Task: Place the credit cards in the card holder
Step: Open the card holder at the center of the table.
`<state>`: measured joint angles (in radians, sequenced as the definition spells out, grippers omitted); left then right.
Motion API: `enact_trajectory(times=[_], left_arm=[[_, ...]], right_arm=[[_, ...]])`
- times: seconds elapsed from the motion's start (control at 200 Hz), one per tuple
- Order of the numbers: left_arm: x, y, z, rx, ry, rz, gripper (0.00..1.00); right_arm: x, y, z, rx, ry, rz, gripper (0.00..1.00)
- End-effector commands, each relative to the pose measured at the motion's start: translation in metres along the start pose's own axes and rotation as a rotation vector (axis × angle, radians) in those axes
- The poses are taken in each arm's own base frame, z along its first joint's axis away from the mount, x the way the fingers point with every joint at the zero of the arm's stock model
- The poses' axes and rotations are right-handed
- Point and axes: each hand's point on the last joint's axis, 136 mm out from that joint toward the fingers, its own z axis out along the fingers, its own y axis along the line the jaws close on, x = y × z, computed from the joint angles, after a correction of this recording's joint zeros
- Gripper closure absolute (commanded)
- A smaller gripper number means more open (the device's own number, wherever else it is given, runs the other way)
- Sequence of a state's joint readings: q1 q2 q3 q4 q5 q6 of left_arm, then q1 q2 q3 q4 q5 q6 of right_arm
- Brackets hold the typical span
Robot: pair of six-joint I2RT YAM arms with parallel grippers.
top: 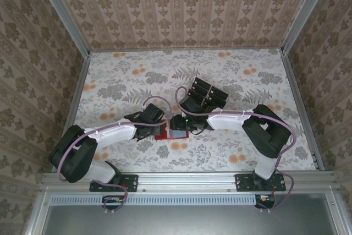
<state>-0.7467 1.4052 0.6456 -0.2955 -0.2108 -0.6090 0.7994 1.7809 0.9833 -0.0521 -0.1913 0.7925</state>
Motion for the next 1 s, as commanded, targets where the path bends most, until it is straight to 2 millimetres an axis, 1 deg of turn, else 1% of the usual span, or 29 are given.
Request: enact_trajectory(times=[0.0,0.185,0.4,0.525,0.6,0.715,0.995], left_arm=[[-0.006,-0.004,-0.002,-0.002,-0.022,0.014,0.39],[-0.007,-0.005,-0.001,0.001,-0.021,0.014,0.39],[-0.007,-0.005,-0.001,0.003,-0.022,0.015,0.39],[-0.007,-0.005,-0.001,0.005,-0.024,0.014,0.39],[-0.006,-0.005,0.000,0.005,-0.020,0.014,0.39],[-0.006,-0.006,0.000,0.007,-0.020,0.015,0.39],[-0.006,-0.005,0.000,0.007,-0.022,0.014,0.39]], right_arm=[[-0.001,0.016,0.002,-0.068,0.011,0.020,0.51],[-0.001,0.016,0.002,-0.076,0.011,0.027,0.51],[-0.009,0.007,-0.014,-0.012,-0.026,-0.009,0.49],[-0.011,0.003,-0.018,0.025,-0.030,-0.036,0.48],[-0.011,-0.001,-0.017,0.043,-0.029,-0.046,0.45],[-0.010,-0.004,-0.013,0.059,-0.022,-0.051,0.43],[-0.005,-0.016,-0.001,0.094,-0.001,-0.047,0.42]])
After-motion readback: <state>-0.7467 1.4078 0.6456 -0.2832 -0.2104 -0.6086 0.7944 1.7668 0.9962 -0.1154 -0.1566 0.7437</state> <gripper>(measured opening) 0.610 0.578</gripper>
